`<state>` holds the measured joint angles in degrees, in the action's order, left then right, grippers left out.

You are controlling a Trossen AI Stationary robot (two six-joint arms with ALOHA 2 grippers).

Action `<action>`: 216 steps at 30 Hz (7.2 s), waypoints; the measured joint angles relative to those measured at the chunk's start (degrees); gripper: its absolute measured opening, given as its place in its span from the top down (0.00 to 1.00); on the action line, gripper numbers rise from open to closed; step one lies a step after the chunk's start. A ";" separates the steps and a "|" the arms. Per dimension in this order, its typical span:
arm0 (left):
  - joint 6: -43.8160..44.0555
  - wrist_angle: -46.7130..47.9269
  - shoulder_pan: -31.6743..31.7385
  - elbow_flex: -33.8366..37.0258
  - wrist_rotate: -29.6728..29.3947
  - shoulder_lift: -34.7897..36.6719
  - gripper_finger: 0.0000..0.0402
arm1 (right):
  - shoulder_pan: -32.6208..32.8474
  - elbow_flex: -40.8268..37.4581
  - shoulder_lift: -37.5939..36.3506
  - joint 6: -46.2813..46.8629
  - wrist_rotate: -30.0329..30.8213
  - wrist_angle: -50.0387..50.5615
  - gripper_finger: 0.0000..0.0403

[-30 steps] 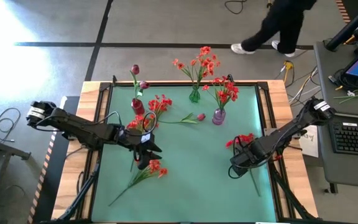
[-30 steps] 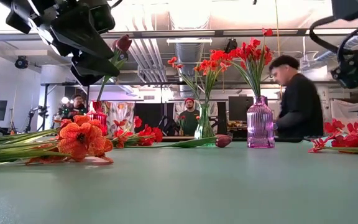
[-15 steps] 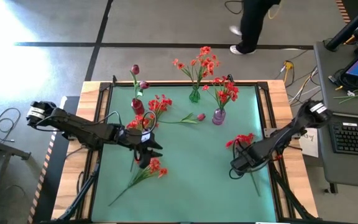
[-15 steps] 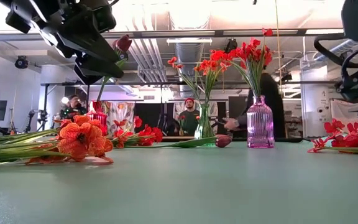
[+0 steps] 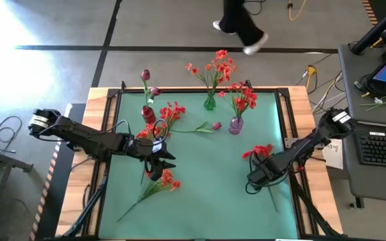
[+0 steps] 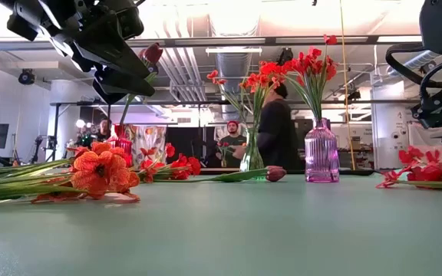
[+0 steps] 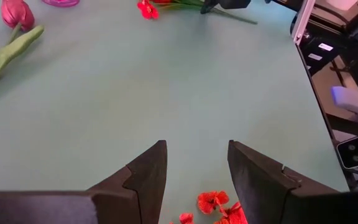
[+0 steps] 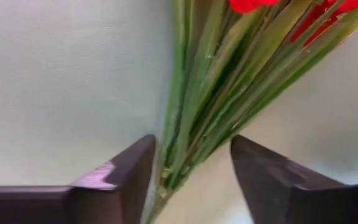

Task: Sort flowers into vase by color
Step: Put the bottom red flowers into the violet flower vase

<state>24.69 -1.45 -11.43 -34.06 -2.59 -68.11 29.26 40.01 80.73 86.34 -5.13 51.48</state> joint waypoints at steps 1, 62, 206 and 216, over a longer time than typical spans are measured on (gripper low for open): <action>0.00 0.00 0.01 0.00 0.00 -0.06 0.61 | 0.00 0.00 0.00 -0.02 0.03 -0.24 0.55; -4.69 -4.25 0.01 0.00 -6.08 -0.26 0.61 | -15.27 1.11 -10.54 -87.01 21.05 -100.83 0.93; -9.42 -12.20 0.01 0.00 -9.07 -0.29 0.61 | -22.52 -13.42 -33.68 -75.46 71.82 -69.25 0.50; -9.42 -12.21 0.03 0.00 -9.07 -0.29 0.61 | -22.43 -12.10 -33.79 -76.85 68.15 -67.28 0.46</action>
<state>15.27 -13.66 -11.40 -34.06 -11.66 -68.40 6.83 27.91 46.94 9.49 63.02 -15.80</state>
